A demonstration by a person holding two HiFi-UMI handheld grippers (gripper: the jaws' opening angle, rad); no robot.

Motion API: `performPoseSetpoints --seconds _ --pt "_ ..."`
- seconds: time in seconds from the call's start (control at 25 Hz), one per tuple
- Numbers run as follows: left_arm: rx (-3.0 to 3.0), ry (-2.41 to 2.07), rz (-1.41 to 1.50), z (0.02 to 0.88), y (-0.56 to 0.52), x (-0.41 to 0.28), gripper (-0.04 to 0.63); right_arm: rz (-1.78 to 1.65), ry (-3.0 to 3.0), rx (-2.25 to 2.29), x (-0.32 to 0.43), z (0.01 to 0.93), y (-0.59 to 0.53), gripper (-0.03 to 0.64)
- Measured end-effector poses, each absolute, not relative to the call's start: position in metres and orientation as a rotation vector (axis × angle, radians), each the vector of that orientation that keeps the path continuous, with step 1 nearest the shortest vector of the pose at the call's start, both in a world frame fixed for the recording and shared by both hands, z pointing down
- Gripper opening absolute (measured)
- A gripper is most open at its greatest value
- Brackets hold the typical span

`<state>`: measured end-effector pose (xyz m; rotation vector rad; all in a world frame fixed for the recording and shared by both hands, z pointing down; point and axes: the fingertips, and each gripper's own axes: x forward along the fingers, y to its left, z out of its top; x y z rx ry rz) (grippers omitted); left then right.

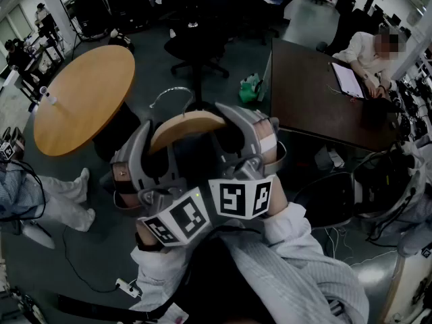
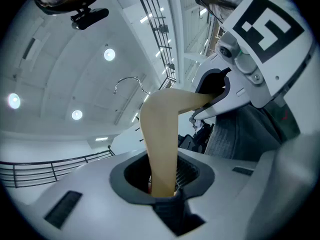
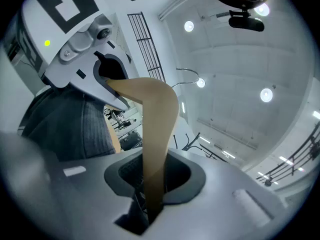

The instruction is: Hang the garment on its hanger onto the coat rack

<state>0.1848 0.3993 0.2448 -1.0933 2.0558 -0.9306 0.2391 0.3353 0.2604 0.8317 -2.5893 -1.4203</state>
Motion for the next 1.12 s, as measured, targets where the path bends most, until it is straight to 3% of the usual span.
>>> performPoseSetpoints --seconds 1.12 --pt "-1.131 2.06 -0.919 0.239 0.365 0.256 0.094 -1.42 -2.57 0.835 0.314 0.253 0.305 0.074"
